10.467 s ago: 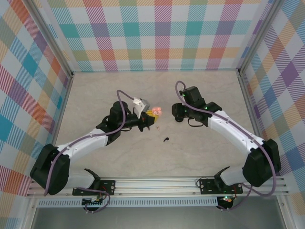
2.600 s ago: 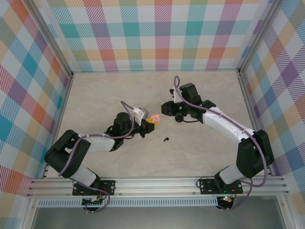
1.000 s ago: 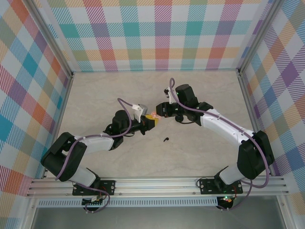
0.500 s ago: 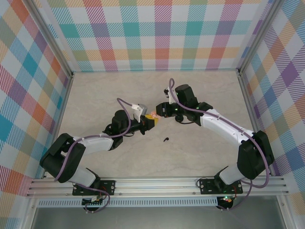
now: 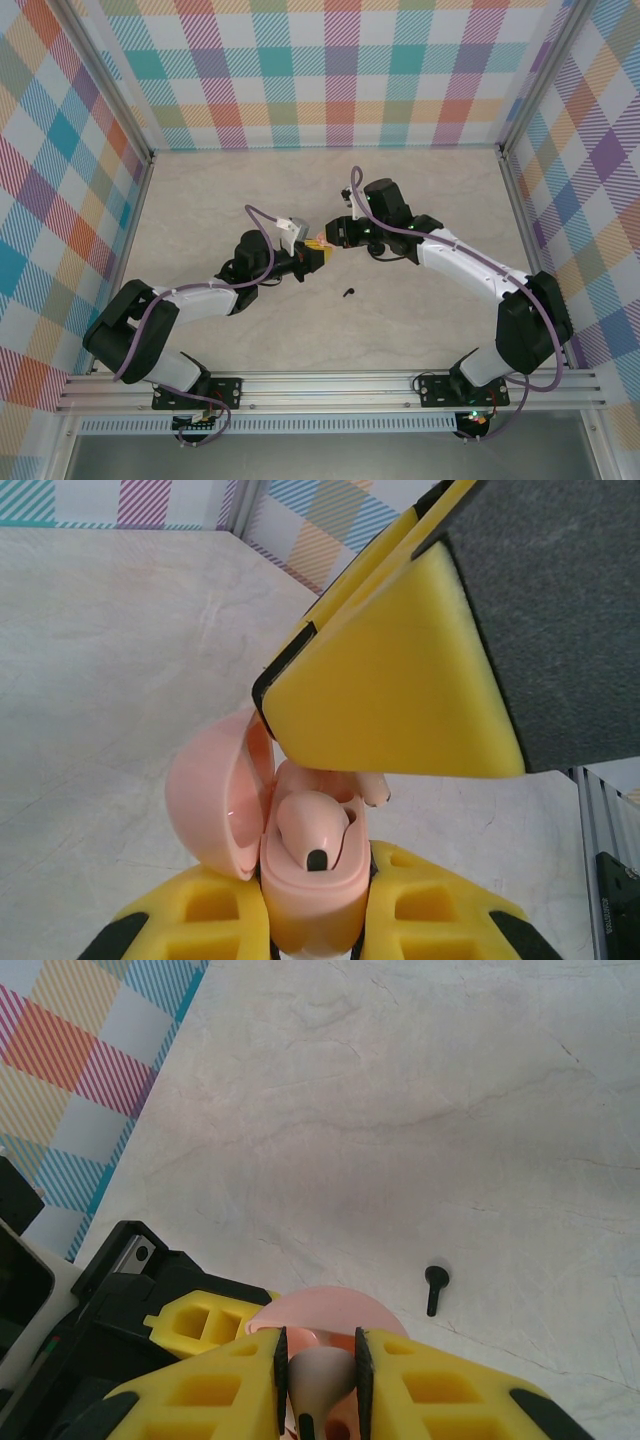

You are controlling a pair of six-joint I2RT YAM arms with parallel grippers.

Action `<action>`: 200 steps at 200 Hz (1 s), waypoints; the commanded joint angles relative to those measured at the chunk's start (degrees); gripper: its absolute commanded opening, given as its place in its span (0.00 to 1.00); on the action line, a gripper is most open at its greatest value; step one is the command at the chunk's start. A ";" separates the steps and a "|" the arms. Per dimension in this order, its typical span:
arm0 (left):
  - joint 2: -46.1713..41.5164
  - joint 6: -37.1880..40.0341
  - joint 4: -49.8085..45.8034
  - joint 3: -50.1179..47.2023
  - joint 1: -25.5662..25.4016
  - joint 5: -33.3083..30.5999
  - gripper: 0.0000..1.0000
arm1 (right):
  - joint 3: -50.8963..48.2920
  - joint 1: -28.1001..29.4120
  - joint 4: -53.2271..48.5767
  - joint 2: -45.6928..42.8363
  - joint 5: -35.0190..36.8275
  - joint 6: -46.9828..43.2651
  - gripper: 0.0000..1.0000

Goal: Insert wireless bluetooth earbuds into charging case

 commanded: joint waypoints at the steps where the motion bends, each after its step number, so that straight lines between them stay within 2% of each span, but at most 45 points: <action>1: -1.36 -0.49 0.47 1.85 -0.78 0.14 0.13 | 0.31 0.42 0.32 0.57 0.49 -0.33 0.26; 200: -0.85 -4.87 0.35 3.08 -0.78 -0.91 0.13 | -3.43 1.91 8.55 -1.97 6.11 2.51 0.26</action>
